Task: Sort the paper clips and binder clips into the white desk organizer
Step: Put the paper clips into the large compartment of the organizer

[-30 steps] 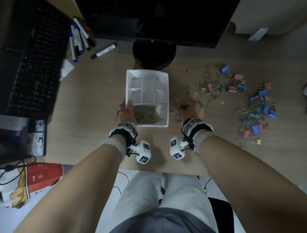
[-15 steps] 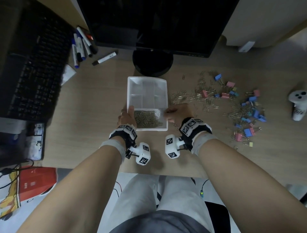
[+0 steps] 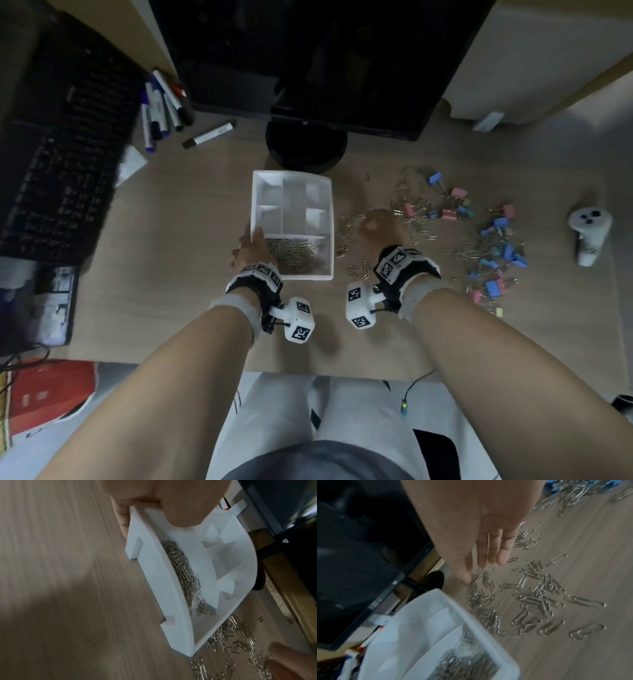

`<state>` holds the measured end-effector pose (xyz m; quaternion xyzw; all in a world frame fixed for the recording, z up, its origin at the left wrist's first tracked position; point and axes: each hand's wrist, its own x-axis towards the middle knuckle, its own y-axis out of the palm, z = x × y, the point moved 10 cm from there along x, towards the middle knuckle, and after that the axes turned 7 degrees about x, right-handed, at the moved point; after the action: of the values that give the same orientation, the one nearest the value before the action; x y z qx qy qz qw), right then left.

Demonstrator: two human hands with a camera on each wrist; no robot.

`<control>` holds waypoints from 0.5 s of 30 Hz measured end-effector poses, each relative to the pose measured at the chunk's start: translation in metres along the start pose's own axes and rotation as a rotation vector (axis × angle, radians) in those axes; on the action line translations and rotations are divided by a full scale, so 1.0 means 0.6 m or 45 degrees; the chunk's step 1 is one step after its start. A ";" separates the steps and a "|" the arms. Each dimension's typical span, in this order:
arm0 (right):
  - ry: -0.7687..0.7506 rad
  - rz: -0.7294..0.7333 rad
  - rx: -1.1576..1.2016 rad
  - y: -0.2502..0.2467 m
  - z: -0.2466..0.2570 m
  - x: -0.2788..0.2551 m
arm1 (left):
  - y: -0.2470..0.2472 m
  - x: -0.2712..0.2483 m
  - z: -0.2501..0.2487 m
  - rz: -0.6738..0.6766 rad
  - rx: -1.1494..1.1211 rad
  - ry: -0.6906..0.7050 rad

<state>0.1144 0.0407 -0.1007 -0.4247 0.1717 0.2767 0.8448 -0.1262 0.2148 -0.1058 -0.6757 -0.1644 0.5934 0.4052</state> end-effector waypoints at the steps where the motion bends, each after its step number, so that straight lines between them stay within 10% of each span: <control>1: 0.048 -0.024 -0.036 -0.009 -0.015 0.010 | -0.007 0.003 -0.001 -0.034 -0.017 -0.001; 15: -0.269 0.113 -0.474 0.089 0.020 0.009 | -0.010 0.028 0.060 -0.210 -0.758 -0.272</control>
<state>0.0868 0.0779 -0.1299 -0.5339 0.0468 0.3833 0.7522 -0.1541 0.2428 -0.1112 -0.6829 -0.4264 0.5520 0.2171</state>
